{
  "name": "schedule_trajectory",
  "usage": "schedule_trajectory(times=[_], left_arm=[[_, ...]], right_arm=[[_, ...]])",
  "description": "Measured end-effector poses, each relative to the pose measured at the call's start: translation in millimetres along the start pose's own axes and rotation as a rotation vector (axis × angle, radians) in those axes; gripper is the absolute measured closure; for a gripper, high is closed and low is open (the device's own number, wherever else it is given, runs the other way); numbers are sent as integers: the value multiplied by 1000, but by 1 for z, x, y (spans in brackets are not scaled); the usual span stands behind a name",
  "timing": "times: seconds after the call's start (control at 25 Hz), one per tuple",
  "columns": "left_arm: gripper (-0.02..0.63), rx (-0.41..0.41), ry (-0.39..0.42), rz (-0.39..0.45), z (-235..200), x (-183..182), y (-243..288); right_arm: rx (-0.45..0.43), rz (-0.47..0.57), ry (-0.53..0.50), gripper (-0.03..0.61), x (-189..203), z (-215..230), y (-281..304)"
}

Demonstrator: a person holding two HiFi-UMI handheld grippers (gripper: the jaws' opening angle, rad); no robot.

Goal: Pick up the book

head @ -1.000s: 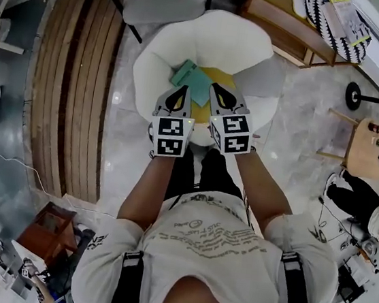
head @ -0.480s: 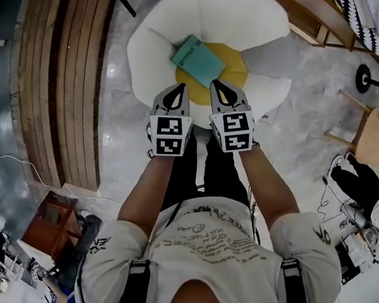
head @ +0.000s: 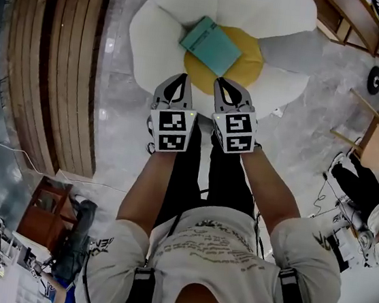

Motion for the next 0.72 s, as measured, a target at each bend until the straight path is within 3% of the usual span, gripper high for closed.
schedule_trajectory(times=[0.4,0.72], left_arm=[[600,4,-26,-21,-32,41,23],[600,-17,-63,-9,-55,62,24]], right_arm=[[38,-13,-10,549,26,-19,62],[33,-34,-104,549,43,-41,112]])
Point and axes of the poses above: the fingertips, and each gripper's own axes: y forward along the fingers, z to its right, x out of its underside, the point moved 9 cm from there along -y, backward along the fingers, and after that the axes turned 9 degrees about x, right-handed, at the moved point
